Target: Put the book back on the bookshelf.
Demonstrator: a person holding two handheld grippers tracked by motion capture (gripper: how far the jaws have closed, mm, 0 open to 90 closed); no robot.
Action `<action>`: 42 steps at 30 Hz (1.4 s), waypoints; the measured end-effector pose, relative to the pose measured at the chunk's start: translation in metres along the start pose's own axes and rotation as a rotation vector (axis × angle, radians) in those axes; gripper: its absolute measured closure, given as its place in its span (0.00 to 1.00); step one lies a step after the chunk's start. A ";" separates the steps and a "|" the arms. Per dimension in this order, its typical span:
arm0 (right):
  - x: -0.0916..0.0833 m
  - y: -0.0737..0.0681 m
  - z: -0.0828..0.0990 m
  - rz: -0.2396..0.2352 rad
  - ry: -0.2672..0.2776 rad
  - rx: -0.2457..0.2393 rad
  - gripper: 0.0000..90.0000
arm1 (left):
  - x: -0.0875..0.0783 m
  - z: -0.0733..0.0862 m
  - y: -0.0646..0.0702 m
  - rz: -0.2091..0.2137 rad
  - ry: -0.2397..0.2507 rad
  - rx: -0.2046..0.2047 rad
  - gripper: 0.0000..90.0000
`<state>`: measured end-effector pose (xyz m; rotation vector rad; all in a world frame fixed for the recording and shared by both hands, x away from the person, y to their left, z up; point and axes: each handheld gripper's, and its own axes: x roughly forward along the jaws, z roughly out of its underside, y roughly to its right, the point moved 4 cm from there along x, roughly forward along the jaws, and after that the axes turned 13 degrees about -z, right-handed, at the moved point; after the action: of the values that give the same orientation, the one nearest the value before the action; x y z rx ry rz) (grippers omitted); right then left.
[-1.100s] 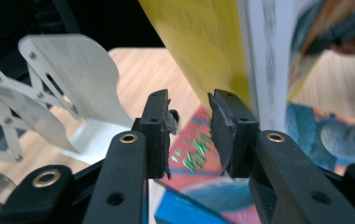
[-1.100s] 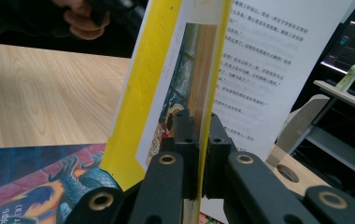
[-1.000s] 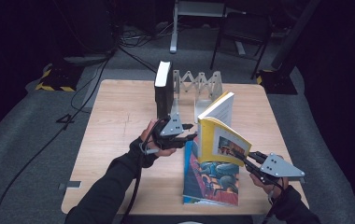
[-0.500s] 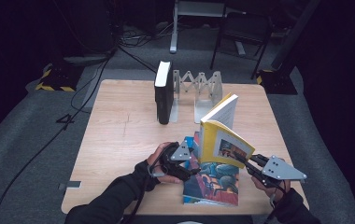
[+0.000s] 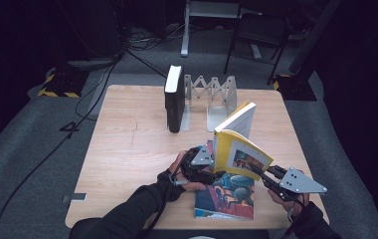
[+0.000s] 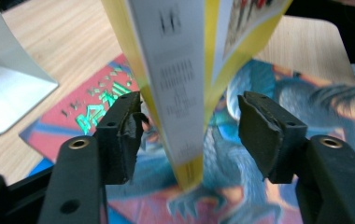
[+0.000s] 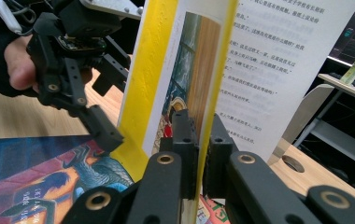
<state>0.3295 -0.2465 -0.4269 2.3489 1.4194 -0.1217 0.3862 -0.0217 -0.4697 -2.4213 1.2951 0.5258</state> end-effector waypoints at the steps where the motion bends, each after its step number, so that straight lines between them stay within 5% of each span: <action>1: 0.000 0.000 0.000 0.002 -0.002 -0.001 0.94 | 0.000 -0.001 -0.002 0.004 0.010 -0.004 0.54; 12: -0.002 0.012 0.008 0.071 -0.009 0.041 0.76 | -0.001 -0.004 -0.003 0.024 0.015 0.036 0.77; 17: -0.003 0.024 0.012 0.218 -0.013 0.078 0.60 | -0.002 -0.005 -0.001 0.046 0.009 0.058 0.82; 19: 0.001 0.031 0.018 0.237 -0.018 0.133 0.50 | -0.003 -0.005 -0.001 0.042 0.001 0.085 0.82; 24: 0.010 0.034 0.020 0.196 -0.050 0.144 0.46 | -0.011 -0.001 -0.005 0.042 -0.012 0.088 0.82; 32: 0.036 0.027 0.026 0.052 -0.116 0.167 0.41 | -0.022 0.007 -0.008 0.035 0.005 0.074 0.81; 38: 0.043 0.023 0.028 0.048 -0.135 0.157 0.42 | -0.019 0.000 -0.005 0.028 0.070 0.017 0.78; 42: 0.043 0.022 0.028 0.052 -0.133 0.160 0.43 | -0.018 -0.006 -0.003 0.009 0.087 0.027 0.78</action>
<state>0.3730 -0.2306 -0.4575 2.4515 1.3284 -0.3830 0.3807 -0.0099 -0.4557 -2.4417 1.3397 0.4058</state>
